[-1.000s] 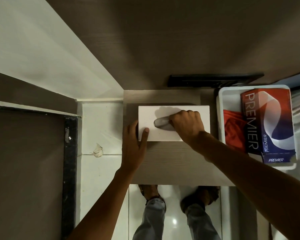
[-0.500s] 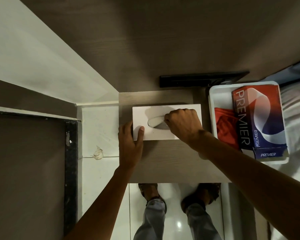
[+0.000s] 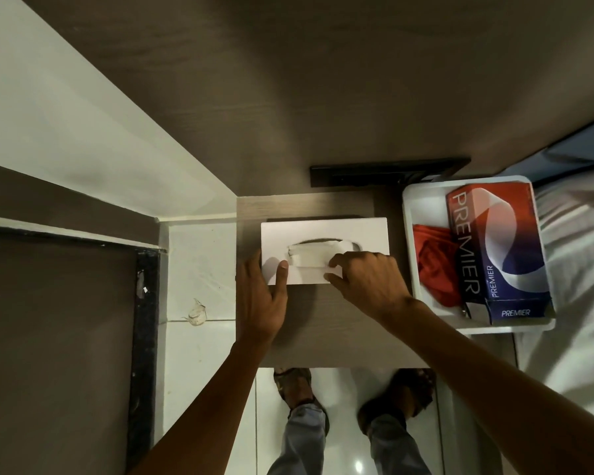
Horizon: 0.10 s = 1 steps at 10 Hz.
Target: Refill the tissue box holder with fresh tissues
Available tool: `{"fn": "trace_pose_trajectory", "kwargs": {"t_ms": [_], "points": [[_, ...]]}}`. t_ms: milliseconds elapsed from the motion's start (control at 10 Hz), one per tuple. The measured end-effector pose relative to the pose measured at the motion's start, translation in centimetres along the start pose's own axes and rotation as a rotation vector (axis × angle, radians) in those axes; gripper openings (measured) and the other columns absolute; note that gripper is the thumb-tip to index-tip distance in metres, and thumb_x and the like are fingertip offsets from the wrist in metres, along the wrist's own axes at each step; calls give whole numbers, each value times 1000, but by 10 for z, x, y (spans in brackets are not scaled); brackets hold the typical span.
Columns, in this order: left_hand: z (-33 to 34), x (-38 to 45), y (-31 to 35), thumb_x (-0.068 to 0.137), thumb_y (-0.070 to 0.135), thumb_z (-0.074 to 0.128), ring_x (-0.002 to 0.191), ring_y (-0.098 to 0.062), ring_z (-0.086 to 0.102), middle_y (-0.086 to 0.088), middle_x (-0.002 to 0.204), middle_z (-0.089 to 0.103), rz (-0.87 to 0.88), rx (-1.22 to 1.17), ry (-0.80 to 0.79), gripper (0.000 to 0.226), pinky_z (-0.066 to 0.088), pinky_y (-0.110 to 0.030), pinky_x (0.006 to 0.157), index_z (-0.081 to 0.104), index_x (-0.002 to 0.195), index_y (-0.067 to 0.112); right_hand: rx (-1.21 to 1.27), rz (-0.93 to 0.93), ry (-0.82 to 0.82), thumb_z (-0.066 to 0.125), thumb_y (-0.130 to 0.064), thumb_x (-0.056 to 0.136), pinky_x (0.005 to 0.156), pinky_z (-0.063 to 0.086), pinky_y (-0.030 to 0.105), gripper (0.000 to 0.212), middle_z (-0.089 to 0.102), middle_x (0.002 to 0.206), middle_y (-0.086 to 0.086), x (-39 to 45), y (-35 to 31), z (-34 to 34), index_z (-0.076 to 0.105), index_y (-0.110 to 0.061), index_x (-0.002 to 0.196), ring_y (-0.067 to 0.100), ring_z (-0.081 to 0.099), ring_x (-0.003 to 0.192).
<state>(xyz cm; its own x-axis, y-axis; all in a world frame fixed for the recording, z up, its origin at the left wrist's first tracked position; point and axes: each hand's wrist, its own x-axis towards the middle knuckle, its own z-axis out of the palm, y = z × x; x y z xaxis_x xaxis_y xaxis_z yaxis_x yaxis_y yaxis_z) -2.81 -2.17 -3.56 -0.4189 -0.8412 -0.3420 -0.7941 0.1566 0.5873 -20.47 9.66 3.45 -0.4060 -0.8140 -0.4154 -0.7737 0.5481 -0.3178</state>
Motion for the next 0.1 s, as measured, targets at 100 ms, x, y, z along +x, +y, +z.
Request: {"fn": "trace_pose_trajectory", "kwargs": {"t_ms": [100], "points": [[-3,-7,5,99,70,47,145,-34,47,-7,159,39,-37,100,25,74,54,-57,112,31,156,26,65,48,34,56,-56,100,76,56,26,37,77,101,-4,-10,4,-4,67,-30,124,12,74,86]]}}
